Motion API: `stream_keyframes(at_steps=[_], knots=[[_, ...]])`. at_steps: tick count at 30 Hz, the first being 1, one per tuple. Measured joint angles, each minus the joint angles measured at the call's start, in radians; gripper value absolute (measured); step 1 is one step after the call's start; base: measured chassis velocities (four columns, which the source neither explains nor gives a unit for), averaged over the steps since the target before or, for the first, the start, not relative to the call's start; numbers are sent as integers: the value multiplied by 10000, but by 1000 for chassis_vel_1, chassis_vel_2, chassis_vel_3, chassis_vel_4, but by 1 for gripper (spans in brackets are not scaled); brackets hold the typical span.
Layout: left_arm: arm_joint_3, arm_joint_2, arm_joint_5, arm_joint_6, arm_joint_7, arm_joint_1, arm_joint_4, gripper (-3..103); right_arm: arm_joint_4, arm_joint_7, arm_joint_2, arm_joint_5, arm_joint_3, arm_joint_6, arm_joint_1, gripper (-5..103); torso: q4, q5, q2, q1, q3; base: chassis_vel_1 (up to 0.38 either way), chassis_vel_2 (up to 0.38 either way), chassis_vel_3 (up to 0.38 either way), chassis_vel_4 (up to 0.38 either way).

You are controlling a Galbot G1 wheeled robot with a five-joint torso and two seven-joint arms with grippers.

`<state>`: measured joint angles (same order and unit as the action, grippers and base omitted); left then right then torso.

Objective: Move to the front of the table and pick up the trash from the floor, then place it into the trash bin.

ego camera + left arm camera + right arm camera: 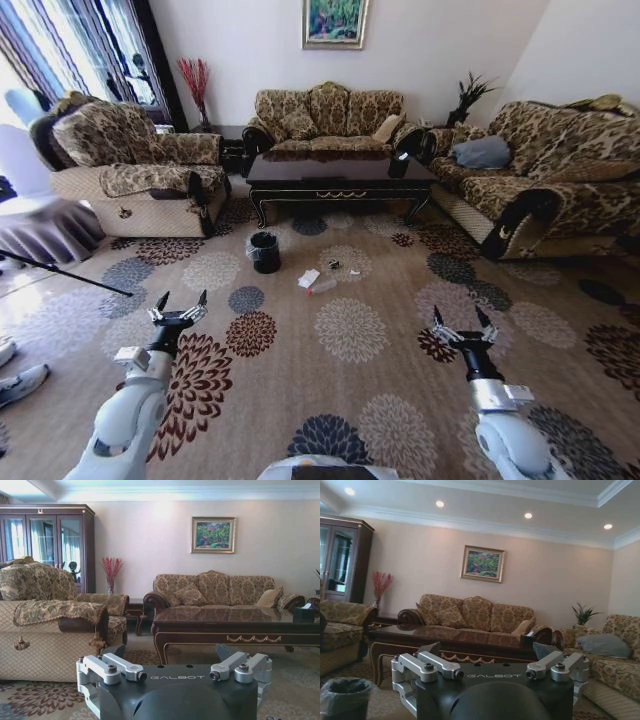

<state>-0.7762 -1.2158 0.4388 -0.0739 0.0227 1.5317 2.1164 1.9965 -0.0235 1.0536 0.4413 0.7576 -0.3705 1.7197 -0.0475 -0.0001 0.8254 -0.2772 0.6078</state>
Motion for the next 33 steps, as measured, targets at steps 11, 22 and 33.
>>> stream_keyframes(at_steps=[11, 22, 33], knots=[[9, 27, -31, -1, -44, 14, 3, 100, 250, 251, -449, 597, 108, 432, 60, 100, 1, 1, -447, 188, -259, 0, 0, 0, 0], [34, 4, -53, 17, -88, 11, 2, 100, 948, -91, -530, 680, 471, 1453, 296, 100, 1, 1, -954, 402, -550, 0, 0, 0, 0], [40, -16, -74, 49, -117, 26, 2, 100, 956, -116, -519, 685, 495, 1456, 285, 100, 1, 1, -1422, 600, -819, 0, 0, 0, 0]])
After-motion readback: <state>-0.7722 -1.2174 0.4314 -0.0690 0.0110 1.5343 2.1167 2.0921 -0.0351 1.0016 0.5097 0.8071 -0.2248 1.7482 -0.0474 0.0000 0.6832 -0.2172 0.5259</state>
